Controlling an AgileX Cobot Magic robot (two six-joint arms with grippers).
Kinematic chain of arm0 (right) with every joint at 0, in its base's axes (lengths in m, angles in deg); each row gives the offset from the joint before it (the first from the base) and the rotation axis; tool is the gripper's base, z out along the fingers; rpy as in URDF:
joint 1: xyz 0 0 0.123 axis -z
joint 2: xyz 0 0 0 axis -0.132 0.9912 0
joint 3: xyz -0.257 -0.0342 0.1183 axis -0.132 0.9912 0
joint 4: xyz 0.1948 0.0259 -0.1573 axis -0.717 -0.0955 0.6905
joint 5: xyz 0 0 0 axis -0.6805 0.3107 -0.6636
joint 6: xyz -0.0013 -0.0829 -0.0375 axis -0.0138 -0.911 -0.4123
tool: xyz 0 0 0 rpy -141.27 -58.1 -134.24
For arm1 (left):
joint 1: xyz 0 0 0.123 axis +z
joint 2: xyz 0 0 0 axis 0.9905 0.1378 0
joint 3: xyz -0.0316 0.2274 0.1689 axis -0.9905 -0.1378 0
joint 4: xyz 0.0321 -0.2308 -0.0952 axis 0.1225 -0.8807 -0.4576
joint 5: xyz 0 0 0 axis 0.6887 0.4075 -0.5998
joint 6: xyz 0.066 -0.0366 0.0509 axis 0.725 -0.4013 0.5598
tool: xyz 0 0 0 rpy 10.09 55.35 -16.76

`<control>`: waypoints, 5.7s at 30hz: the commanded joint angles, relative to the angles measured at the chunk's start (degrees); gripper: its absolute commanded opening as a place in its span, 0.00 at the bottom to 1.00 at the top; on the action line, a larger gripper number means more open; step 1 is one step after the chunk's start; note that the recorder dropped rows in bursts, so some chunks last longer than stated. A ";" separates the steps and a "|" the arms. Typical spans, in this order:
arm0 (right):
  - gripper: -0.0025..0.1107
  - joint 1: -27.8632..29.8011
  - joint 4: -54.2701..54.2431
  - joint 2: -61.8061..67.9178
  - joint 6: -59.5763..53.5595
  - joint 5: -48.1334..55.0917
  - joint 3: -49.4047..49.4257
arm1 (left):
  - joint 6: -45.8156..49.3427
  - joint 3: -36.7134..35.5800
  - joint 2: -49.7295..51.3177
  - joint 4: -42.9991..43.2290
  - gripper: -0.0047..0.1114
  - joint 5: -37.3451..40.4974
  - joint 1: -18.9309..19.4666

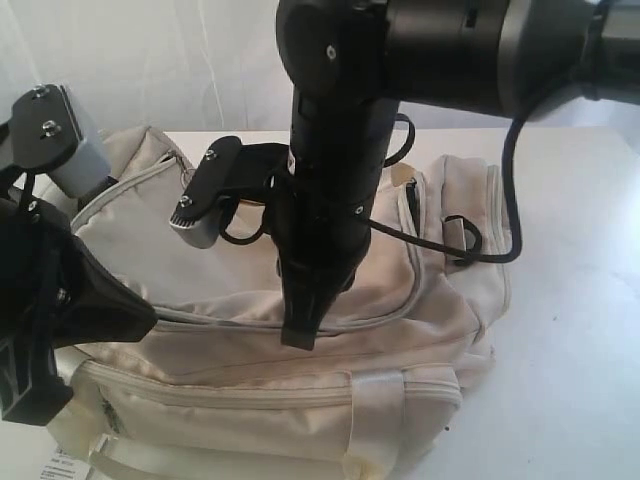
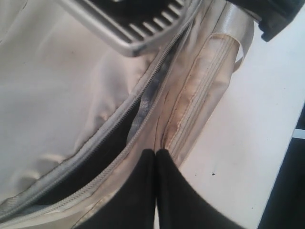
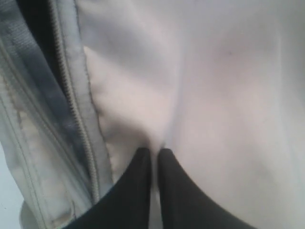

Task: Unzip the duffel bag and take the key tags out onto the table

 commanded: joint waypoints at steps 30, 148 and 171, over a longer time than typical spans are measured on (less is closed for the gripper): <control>0.02 17.95 4.36 3.62 4.76 -25.88 -9.80 | 0.01 -0.33 -0.17 -3.35 0.04 1.79 -0.28; 0.02 2.94 7.05 15.83 14.41 -14.20 -9.39 | -6.43 -1.71 -0.17 4.77 0.04 0.25 -0.28; 0.51 2.94 -0.69 23.16 -7.04 -9.43 -9.12 | -6.32 -1.71 -0.17 4.56 0.04 0.36 -0.28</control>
